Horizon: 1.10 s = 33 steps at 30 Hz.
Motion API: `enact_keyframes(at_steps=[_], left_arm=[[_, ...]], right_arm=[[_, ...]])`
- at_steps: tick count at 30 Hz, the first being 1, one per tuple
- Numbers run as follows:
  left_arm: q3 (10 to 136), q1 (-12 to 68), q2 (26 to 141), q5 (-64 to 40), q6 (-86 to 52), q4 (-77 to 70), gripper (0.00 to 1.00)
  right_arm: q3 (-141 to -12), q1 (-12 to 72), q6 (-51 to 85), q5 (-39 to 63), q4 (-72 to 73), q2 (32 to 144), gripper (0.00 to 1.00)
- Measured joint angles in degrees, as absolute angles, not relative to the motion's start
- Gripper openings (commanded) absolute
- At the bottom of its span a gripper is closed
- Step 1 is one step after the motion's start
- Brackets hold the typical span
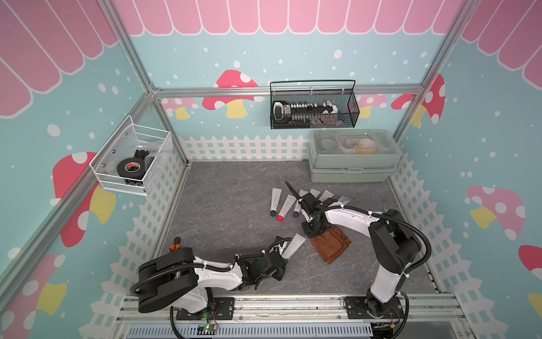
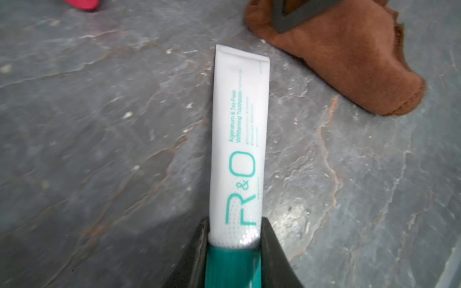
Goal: Wipe the surface of the toothpaste tube
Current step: Place the cleaning item at the center of the board, then move the toothpaste to the center of the board.
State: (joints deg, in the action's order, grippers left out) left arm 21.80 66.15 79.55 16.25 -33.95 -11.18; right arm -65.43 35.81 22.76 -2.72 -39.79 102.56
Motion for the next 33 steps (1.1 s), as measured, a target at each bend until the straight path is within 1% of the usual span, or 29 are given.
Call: enact_keyframes(at_steps=[6, 8, 9, 12, 13, 14, 15, 21, 27, 33], left_arm=[[19.22, 66.13, 70.11, 21.32, -38.85, -0.62, 0.27], [18.41, 66.13, 66.96, 22.65, -40.23, 2.70, 0.28], [18.04, 66.13, 65.25, 23.22, -40.86, 4.40, 0.28], [17.50, 66.13, 61.76, 24.56, -42.30, 7.99, 0.29], [17.50, 66.04, 61.08, 24.93, -42.74, 8.91, 0.29], [17.50, 65.95, 60.69, 25.19, -43.13, 9.61, 0.29], [17.50, 65.71, 60.53, 25.54, -43.35, 10.26, 0.29], [18.92, 61.58, 62.70, 26.98, -44.60, 13.52, 0.29], [22.52, 52.03, 66.92, 26.04, -42.92, 13.87, 0.29], [26.81, 43.51, 73.01, 22.20, -38.13, 10.96, 0.30]], right_arm=[[-63.59, 35.64, 22.70, -2.44, -40.64, 99.66, 0.24], [-63.48, 35.62, 22.74, -2.02, -41.06, 98.70, 0.30], [-63.48, 35.62, 22.74, -1.74, -41.25, 98.13, 0.40], [-63.48, 35.62, 22.35, -0.54, -41.91, 96.25, 0.76], [-63.48, 35.66, 22.24, -0.16, -42.17, 95.48, 0.86], [-63.48, 35.70, 22.09, 0.10, -42.41, 94.76, 0.95], [-63.48, 35.75, 22.00, 0.38, -42.70, 93.89, 0.98], [-63.66, 36.82, 21.47, 0.99, -44.42, 88.23, 0.99], [-64.23, 36.86, 21.65, 0.67, -45.01, 83.11, 0.99], [-63.35, 36.86, 22.81, -1.10, -43.86, 80.86, 0.99]])
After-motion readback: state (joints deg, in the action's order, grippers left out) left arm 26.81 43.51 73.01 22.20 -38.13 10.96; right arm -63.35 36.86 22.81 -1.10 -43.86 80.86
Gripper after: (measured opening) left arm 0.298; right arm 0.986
